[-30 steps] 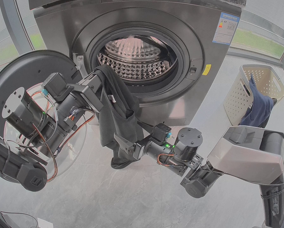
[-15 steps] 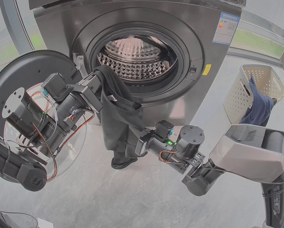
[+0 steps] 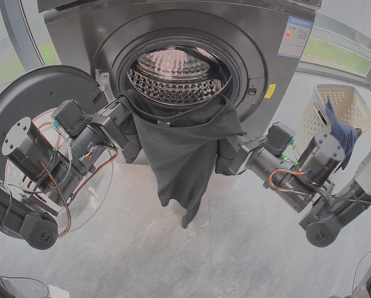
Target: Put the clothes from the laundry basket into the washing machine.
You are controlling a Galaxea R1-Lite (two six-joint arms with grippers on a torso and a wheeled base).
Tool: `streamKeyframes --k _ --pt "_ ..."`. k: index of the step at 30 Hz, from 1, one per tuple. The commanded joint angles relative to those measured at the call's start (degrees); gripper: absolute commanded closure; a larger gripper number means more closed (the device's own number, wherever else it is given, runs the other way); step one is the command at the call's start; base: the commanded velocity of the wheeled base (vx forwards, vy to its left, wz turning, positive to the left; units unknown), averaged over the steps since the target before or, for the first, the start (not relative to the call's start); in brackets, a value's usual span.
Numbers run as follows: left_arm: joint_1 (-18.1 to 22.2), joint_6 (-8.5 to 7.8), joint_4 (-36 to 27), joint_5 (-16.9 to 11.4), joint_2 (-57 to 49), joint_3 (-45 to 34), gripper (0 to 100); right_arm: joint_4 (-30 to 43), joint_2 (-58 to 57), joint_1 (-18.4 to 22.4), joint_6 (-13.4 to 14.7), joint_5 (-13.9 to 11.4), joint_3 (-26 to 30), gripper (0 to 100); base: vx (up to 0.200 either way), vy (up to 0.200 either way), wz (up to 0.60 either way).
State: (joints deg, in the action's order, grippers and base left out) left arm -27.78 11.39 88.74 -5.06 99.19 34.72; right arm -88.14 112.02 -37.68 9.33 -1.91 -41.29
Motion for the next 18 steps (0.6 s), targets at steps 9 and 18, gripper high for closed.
streamKeyframes --k 9,18 --pt "-1.9 -1.28 -3.3 0.0 -7.7 -1.1 100 0.2 -15.1 0.9 0.3 2.6 4.6 100 0.000 0.000 0.00" --pt "-4.0 -4.44 -4.4 0.8 -8.4 0.9 100 0.4 -16.0 0.9 0.3 4.4 2.4 100 0.000 0.000 0.00"
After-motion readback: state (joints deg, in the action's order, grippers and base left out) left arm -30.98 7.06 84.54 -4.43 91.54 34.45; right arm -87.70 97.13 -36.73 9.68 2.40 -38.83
